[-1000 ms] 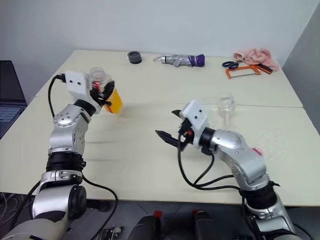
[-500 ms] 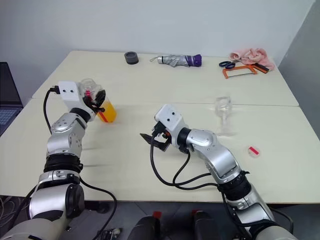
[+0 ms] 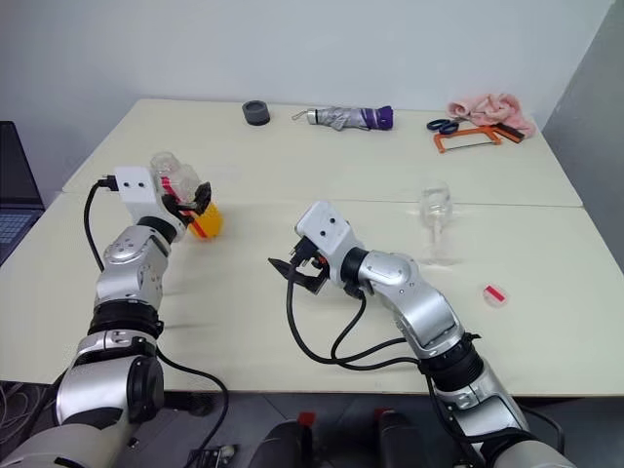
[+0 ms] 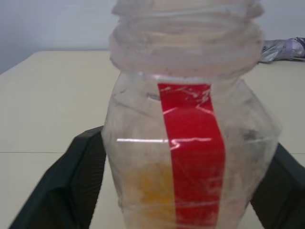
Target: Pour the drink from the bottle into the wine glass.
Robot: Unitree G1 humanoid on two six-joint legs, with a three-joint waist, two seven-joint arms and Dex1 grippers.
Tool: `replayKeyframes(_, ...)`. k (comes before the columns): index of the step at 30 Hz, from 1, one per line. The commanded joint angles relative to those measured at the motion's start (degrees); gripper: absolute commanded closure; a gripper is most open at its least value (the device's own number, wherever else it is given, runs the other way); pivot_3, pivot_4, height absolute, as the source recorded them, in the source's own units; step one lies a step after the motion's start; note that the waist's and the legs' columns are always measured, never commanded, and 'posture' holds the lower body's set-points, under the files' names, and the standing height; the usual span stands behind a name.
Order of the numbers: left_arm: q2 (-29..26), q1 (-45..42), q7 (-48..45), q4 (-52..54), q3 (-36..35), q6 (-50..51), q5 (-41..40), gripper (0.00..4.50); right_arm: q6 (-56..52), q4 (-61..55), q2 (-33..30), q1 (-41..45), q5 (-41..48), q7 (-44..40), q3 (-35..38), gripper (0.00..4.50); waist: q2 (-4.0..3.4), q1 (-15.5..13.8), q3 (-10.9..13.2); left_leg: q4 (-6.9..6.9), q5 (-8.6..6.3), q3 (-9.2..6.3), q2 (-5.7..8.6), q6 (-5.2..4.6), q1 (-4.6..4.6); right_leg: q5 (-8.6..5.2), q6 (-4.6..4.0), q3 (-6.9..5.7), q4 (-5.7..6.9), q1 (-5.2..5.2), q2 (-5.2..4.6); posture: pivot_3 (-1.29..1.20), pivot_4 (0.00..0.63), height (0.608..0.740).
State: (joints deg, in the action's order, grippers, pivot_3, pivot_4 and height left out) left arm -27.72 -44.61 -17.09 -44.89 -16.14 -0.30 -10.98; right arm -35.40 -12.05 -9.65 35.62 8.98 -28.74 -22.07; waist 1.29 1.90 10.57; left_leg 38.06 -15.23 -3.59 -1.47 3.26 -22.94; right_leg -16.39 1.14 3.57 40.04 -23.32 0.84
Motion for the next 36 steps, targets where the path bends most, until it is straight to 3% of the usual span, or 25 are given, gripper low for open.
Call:
replayKeyframes(1,0.16,0.45,-0.13,3.05,-0.17,-1.21,-0.29,0.06,0.7,-2.38,0.05,1.21,-0.25,-0.53,0.85,0.0,0.0,0.0,0.0,0.0,0.0,0.0,0.0,0.0,0.0,0.0,0.0,0.0,0.0,0.0,0.0,0.0,0.15,0.74)
replayKeyframes(20,2.8,13.78,5.43,15.75,1.25,0.14,2.33,0.06,0.21,-4.83,-2.92,-1.14,-0.43,-2.78,1.11,0.0,0.0,-0.03,0.0,-0.01,0.0,-0.02,-0.06,0.0,0.01,0.0,0.0,0.01,0.0,0.0,-0.07,0.0,0.15,0.74)
replayKeyframes(25,6.13,20.68,6.34,24.76,1.2,3.16,0.62,0.06,-0.94,-7.31,-4.36,-2.8,-0.09,-2.66,2.59,0.0,0.01,-0.02,0.0,-0.03,0.0,-0.02,-0.14,0.0,0.01,0.0,0.0,0.04,-0.01,0.01,-0.15,0.0,0.15,0.74)
replayKeyframes(32,11.3,32.2,3.23,42.68,6.47,8.73,-0.94,0.06,-9.15,-14.97,-5.93,-5.08,5.43,-0.7,12.7,0.0,0.01,-0.08,-0.01,-0.03,0.0,-0.04,-0.11,0.0,0.01,0.0,0.0,0.06,-0.02,0.04,-0.2,0.0,0.15,0.74)
replayKeyframes(36,9.6,34.28,-7.76,50.96,12.28,10.56,-4.74,0.06,-20.28,-15.68,-4.79,-1.22,11.68,4.21,25.47,0.0,0.01,-0.06,-0.01,-0.03,0.0,-0.06,-0.1,0.01,0.04,0.0,0.01,0.04,0.0,0.1,-0.14,0.0,0.15,0.74)
